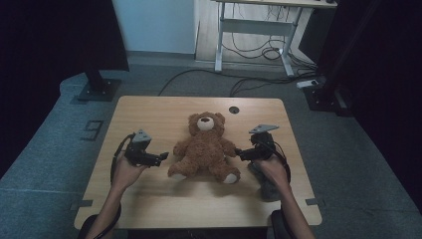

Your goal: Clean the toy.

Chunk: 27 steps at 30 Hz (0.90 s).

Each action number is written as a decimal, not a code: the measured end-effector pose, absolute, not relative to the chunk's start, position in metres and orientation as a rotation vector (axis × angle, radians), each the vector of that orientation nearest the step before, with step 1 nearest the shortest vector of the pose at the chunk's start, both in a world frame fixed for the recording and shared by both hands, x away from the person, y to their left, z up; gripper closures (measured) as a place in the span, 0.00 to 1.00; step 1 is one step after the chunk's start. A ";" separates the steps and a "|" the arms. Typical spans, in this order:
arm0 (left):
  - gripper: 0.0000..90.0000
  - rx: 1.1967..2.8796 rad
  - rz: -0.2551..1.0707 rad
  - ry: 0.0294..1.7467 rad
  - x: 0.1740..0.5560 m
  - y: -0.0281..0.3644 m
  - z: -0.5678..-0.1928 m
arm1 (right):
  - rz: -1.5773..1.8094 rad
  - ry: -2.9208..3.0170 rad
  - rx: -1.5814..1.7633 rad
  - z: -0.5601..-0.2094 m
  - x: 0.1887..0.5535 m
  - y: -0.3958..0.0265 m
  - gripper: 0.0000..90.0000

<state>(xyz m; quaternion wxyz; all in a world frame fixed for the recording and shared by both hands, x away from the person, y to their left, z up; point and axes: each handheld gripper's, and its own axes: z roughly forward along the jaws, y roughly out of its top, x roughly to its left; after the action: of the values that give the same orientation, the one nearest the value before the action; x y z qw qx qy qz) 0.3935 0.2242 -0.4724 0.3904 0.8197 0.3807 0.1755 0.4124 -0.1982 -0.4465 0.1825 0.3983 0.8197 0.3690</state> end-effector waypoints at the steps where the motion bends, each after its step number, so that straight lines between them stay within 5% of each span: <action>1: 0.03 2.087 0.454 0.966 0.392 0.225 -0.473 | 1.036 2.312 1.114 -0.446 0.411 -0.200 0.05; 27: 0.00 2.101 0.486 0.989 0.346 0.251 -0.497 | 0.991 2.171 1.214 -0.463 0.361 -0.265 0.00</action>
<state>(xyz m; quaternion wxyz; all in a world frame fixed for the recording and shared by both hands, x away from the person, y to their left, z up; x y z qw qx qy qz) 0.3456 0.2506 -0.4971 0.3753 0.8209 0.3865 0.1897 0.3612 -0.2651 -0.4629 0.2302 0.4411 0.7891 0.3602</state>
